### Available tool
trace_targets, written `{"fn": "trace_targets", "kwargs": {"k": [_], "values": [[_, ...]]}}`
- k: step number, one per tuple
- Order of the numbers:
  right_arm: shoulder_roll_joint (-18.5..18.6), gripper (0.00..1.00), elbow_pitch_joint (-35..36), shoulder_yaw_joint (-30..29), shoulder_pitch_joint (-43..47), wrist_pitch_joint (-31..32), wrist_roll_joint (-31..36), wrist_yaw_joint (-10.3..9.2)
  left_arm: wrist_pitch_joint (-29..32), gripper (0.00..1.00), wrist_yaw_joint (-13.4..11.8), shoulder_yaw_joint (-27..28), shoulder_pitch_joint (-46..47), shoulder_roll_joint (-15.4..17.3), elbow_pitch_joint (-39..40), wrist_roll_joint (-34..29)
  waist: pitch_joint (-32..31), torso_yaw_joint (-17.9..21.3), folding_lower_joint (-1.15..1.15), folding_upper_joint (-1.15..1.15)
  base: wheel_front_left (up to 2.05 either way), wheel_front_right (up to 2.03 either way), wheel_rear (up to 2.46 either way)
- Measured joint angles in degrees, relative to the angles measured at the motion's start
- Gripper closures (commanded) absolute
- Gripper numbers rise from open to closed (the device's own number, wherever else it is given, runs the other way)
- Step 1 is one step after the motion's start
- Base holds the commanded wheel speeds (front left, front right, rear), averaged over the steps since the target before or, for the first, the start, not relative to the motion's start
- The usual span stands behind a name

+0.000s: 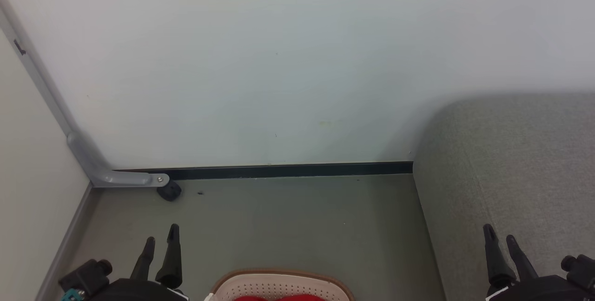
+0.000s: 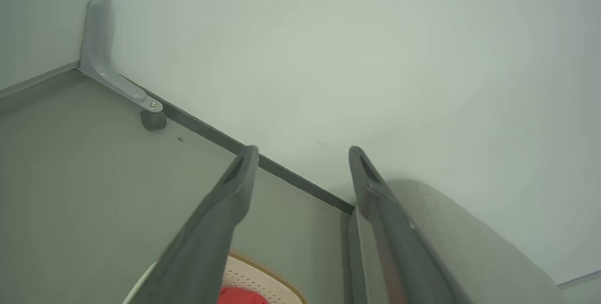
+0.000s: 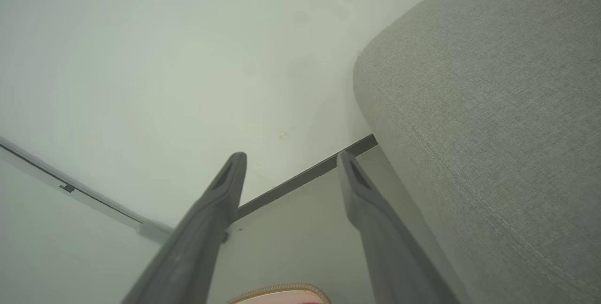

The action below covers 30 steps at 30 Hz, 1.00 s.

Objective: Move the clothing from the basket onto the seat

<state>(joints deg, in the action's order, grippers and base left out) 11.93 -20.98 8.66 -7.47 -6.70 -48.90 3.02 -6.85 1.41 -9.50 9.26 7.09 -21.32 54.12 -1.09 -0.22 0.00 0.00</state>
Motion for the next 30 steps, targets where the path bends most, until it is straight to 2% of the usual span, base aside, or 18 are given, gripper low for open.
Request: {"fn": "trace_targets", "kwargs": {"k": [17,30], "values": [[2.19,0.00,-1.13,4.60,-0.19,-3.56,12.70,-2.03,-3.69,0.00,-2.52,-5.20,0.16,1.74,-2.30,-15.28,-0.74,-0.12,0.00,0.00,0.00,0.00,0.00],[3.71,0.00,-1.26,6.71,-0.20,-6.53,21.28,-3.58,-6.36,0.00,-5.17,-6.80,1.29,1.93,-6.27,-23.72,-1.04,-0.14,0.00,0.00,0.00,0.00,0.00]]}}
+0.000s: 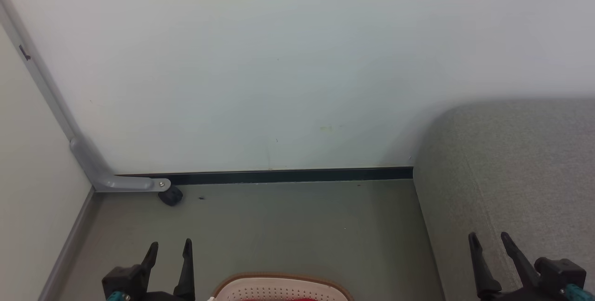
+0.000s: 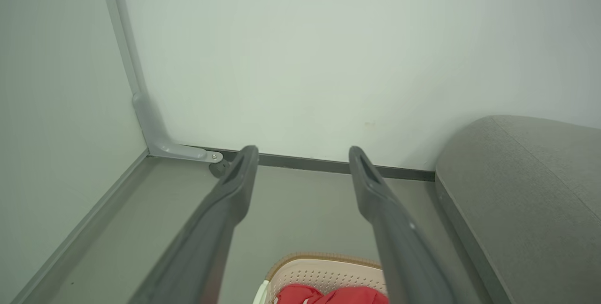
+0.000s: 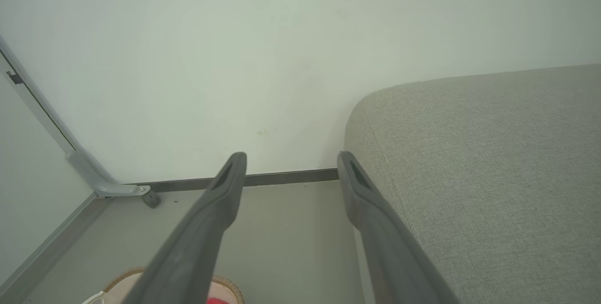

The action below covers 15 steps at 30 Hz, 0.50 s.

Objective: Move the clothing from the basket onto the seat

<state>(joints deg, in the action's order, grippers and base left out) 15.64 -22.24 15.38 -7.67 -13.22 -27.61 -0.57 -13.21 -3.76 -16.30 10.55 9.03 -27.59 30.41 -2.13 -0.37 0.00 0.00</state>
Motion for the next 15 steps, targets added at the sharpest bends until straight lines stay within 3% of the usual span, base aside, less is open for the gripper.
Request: {"fn": "trace_targets", "kwargs": {"k": [5,15], "values": [[0.13,0.00,0.03,0.43,0.01,-0.99,3.11,-0.55,-0.82,0.00,-0.86,0.07,0.76,-0.04,-1.77,-2.71,-0.13,-0.02,0.00,0.00,0.00,0.00,0.00],[0.07,0.00,0.93,-0.89,0.09,-1.04,3.13,-1.52,-1.08,0.00,-1.35,2.22,0.90,-0.68,-3.09,-2.45,-0.23,-0.07,0.00,0.00,0.00,0.00,0.00]]}}
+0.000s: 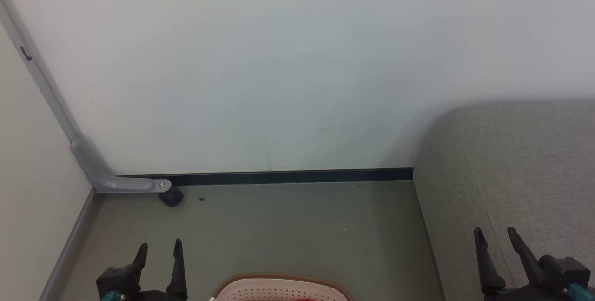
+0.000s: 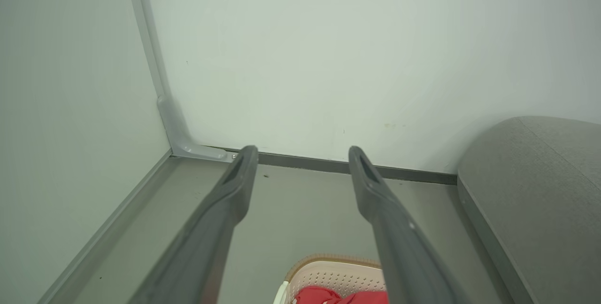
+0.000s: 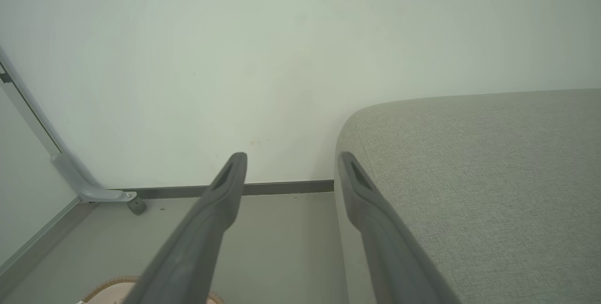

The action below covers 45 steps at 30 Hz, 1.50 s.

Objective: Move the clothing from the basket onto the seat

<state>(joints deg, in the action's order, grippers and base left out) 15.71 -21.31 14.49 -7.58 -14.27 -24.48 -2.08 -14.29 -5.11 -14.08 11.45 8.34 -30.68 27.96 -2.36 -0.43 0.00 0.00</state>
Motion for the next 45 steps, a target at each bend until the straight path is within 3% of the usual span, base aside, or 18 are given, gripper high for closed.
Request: {"fn": "trace_targets", "kwargs": {"k": [28,45], "values": [[-0.10,0.00,2.09,-1.43,0.09,-0.01,0.92,0.00,0.00,0.00,0.00,-0.10,0.00,-1.51,-2.29,-0.34,0.60,0.14,0.00,0.00,0.00,0.00,0.00],[-0.12,0.00,6.28,-1.03,-2.61,-0.01,2.91,0.59,1.70,0.00,1.57,-8.34,2.27,-5.27,-10.87,-2.92,5.56,1.23,0.00,0.00,0.00,0.00,0.00]]}}
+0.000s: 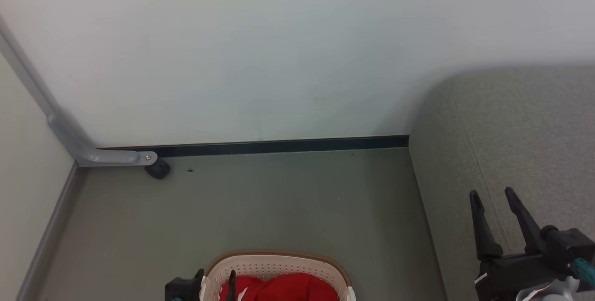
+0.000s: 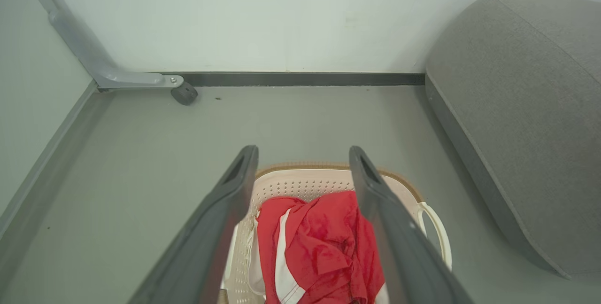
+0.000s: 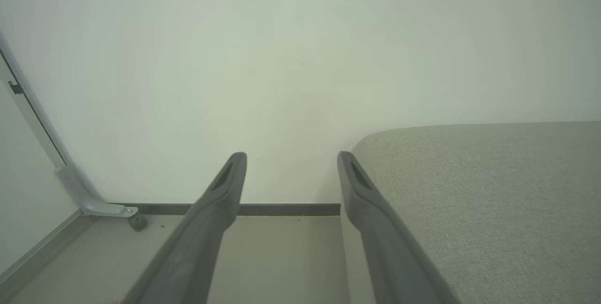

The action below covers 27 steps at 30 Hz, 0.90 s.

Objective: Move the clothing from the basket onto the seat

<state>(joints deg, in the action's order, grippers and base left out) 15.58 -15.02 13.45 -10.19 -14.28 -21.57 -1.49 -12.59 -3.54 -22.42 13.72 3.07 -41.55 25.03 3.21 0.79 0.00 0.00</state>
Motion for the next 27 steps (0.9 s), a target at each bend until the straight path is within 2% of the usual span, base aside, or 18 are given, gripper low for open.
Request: {"fn": "trace_targets", "kwargs": {"k": [15,21,27], "values": [[-0.02,0.00,7.53,0.55,-7.89,-0.01,0.88,0.62,4.70,0.00,-0.09,-4.60,8.64,-0.87,-7.42,0.03,9.73,2.80,-0.01,0.00,0.00,0.00,0.00],[-0.25,0.00,9.56,0.75,-11.68,-0.02,1.01,1.00,6.54,0.00,-1.03,-9.47,11.49,-0.88,-7.28,3.70,14.47,4.57,-0.01,0.00,0.00,0.00,0.00],[-0.87,0.00,11.34,0.75,-14.41,-0.22,1.01,1.08,8.18,0.00,-1.69,-11.78,15.30,-0.86,-7.42,6.13,19.34,6.75,-0.01,0.00,0.00,0.00,0.00]]}}
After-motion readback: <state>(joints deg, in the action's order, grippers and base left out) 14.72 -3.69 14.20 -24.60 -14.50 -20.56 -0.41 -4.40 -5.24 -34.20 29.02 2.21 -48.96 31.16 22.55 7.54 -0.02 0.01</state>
